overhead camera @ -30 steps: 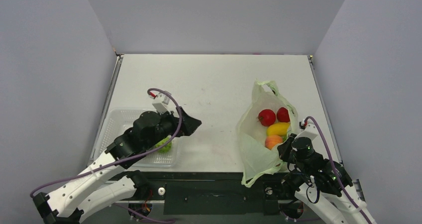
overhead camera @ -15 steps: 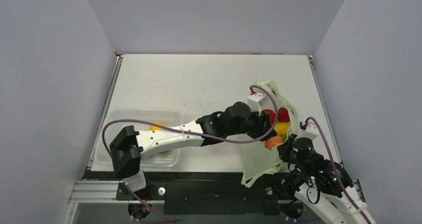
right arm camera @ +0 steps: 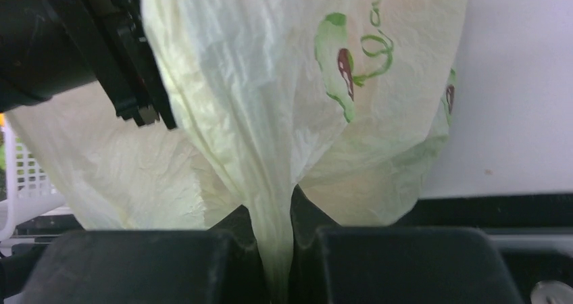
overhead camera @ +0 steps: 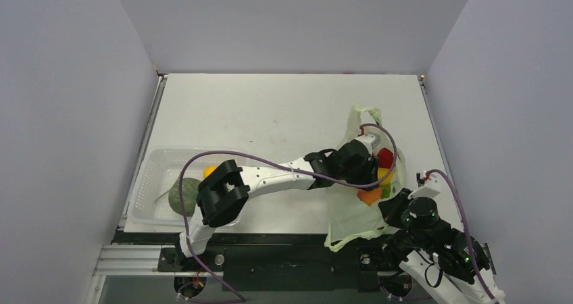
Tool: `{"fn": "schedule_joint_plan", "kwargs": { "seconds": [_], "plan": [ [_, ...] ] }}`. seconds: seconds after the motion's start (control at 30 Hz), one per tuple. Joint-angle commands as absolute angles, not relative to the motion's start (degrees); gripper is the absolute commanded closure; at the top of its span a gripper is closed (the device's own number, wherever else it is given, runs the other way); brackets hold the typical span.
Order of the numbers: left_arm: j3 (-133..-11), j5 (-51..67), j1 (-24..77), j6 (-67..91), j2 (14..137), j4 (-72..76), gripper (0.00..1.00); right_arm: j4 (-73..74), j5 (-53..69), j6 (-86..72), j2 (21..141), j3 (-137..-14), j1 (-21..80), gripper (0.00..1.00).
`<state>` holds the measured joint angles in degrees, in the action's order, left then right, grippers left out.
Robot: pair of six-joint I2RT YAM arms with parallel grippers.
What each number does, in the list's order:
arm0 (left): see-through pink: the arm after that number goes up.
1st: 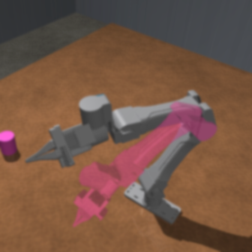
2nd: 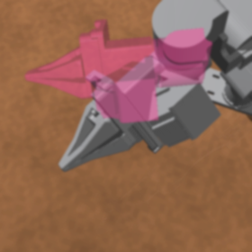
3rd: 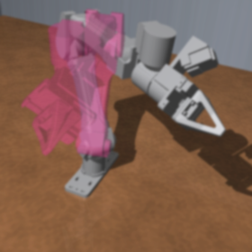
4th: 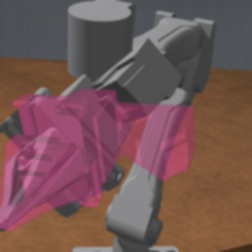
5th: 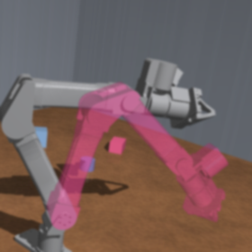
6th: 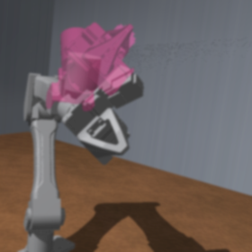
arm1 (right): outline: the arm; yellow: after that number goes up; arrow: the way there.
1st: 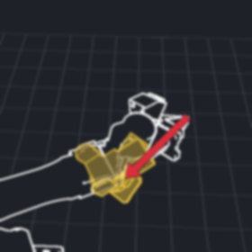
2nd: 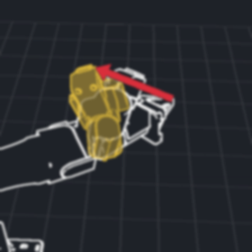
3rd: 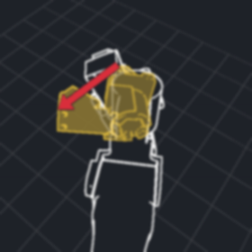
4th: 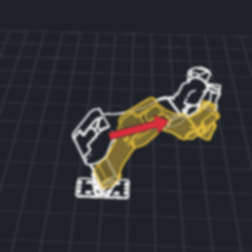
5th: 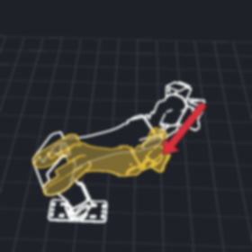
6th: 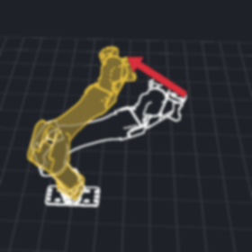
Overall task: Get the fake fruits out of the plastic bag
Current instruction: Take out the fake fruit from the plastic bag.
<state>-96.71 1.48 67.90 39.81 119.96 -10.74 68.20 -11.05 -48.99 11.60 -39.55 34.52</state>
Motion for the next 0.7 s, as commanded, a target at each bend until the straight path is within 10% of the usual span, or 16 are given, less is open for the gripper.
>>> {"fn": "schedule_joint_plan", "kwargs": {
  "seconds": [0.0, 0.67],
  "plan": [
    [-101.3, 0.5, 67.6, 39.2, 122.1, -11.1, 0.55, 78.1, -13.2, -56.8, 19.2, -44.0, 34.5, 1.00],
    [-100.5, 1.8, 62.6, 36.1, 123.2, -6.8, 0.40, 77.0, -18.9, -74.0, 31.4, -35.8, 33.7, 1.00]
  ]
}}
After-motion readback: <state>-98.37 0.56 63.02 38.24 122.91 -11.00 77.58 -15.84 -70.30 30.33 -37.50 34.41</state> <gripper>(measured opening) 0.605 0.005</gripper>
